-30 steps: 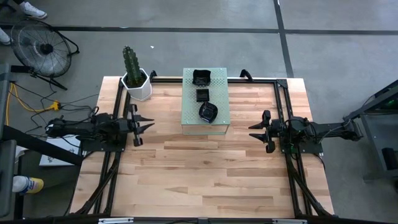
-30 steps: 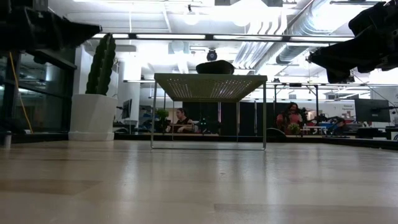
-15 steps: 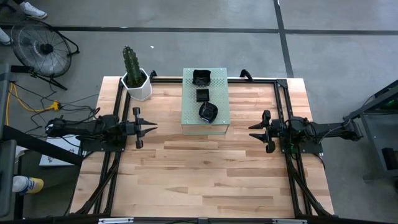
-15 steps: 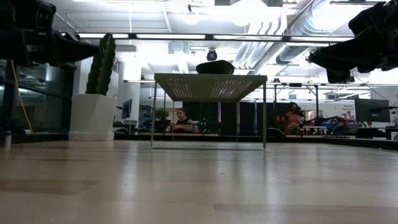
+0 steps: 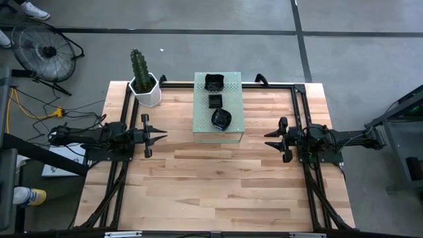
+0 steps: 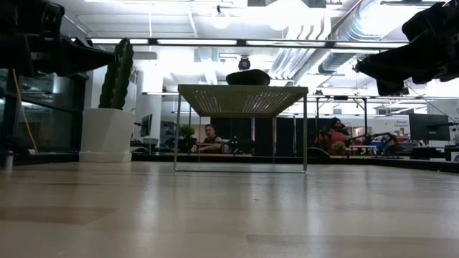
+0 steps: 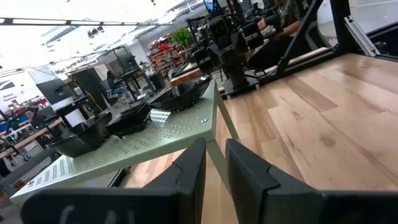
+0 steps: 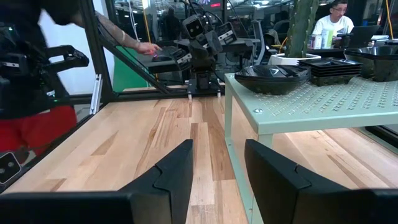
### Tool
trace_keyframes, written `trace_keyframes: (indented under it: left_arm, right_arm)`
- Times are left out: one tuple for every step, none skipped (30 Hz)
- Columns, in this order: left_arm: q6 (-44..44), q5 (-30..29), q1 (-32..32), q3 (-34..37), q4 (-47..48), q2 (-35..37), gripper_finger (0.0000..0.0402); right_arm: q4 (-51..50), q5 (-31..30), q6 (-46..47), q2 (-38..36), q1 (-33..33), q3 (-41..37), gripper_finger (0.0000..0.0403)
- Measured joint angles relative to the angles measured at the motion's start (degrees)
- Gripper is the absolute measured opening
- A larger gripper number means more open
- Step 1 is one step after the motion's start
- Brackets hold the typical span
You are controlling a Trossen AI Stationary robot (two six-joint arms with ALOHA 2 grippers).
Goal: Pick & Place Mini shaped plates
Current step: Return to Home Position
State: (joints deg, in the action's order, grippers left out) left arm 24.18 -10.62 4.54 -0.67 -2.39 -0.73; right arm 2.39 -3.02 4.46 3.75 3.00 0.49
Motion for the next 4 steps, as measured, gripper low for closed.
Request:
trace_keyframes:
  left_arm:
    - [0.0,0.0,0.0,0.0,0.0,0.0,0.0060]
    - [0.0,0.0,0.0,0.0,0.0,0.0,0.0060]
    - [0.0,0.0,0.0,0.0,0.0,0.0,0.0060]
    - [0.0,0.0,0.0,0.0,0.0,0.0,0.0060]
  right_arm:
    - [0.0,0.0,0.0,0.0,0.0,0.0,0.0140]
    - [0.0,0.0,0.0,0.0,0.0,0.0,0.0140]
    - [0.0,0.0,0.0,0.0,0.0,0.0,0.0140]
    - [0.0,0.0,0.0,0.0,0.0,0.0,0.0140]
